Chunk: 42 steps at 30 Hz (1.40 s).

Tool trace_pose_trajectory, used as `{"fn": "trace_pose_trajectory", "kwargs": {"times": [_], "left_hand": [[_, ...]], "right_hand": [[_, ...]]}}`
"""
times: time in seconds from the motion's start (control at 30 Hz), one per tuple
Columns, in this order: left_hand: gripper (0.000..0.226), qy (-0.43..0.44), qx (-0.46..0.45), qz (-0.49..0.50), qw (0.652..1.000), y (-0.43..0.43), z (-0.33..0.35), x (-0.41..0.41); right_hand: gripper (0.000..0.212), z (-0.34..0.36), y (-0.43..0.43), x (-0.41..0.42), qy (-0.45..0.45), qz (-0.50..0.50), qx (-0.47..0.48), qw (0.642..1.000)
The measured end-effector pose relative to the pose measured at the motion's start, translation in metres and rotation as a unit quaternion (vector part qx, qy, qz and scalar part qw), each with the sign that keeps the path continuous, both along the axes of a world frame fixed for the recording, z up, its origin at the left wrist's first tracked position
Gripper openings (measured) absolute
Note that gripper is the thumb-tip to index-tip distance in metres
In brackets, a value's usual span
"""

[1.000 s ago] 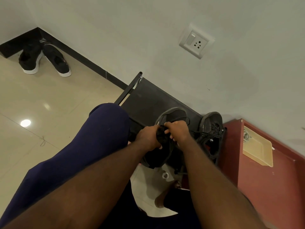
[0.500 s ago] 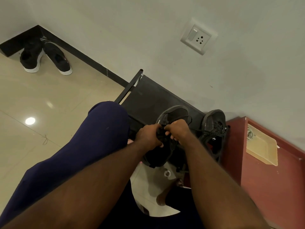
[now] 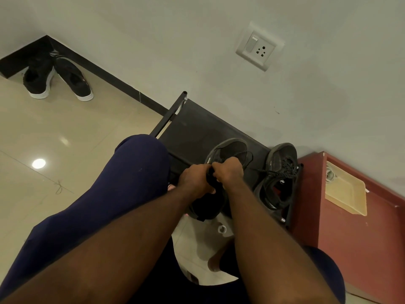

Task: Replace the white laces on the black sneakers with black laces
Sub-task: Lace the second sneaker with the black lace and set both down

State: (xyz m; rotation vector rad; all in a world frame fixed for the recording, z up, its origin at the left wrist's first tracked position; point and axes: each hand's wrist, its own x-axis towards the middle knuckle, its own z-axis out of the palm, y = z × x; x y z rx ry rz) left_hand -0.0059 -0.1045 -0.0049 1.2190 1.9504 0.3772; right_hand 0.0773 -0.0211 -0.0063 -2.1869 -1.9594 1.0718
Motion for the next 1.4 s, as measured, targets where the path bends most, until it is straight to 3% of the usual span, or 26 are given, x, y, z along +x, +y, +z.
{"fn": "trace_pose_trajectory", "kwargs": {"times": [0.2,0.4,0.5,0.63,0.73,0.9,1.1,1.3,1.4], "left_hand": [[0.05,0.008,0.006,-0.012,1.0,0.001,-0.002,-0.001],[0.063,0.006,0.012,-0.016,1.0,-0.001,-0.004,-0.002],[0.071,-0.002,-0.004,-0.023,1.0,0.0,-0.004,-0.002],[0.063,0.02,0.026,-0.035,0.999,0.0,-0.004,0.0],[0.076,0.041,0.045,-0.059,0.996,0.0,-0.006,0.002],[0.094,0.054,0.003,-0.106,0.993,0.002,-0.012,0.0],[0.096,0.069,0.009,-0.114,0.991,0.0,-0.011,0.002],[0.105,0.05,-0.019,-0.119,0.991,0.005,-0.005,-0.002],[0.109,0.041,-0.024,-0.116,0.992,0.008,-0.004,-0.002]], "right_hand": [[0.029,0.01,0.0,0.009,0.067,0.009,-0.04,0.997],[0.026,0.035,-0.001,0.015,0.012,0.134,-0.128,0.983],[0.024,0.043,-0.009,0.025,0.028,0.164,-0.144,0.975],[0.016,0.035,-0.024,0.034,0.115,0.085,-0.071,0.987],[0.016,0.031,-0.031,0.034,0.153,0.018,-0.022,0.988],[0.019,0.028,-0.043,0.036,0.179,-0.012,-0.044,0.983],[0.018,0.023,-0.052,0.041,0.235,-0.056,-0.046,0.969],[0.017,0.034,-0.059,0.059,0.27,-0.074,0.005,0.96],[0.011,0.059,-0.064,0.066,0.359,-0.098,0.017,0.928]]}}
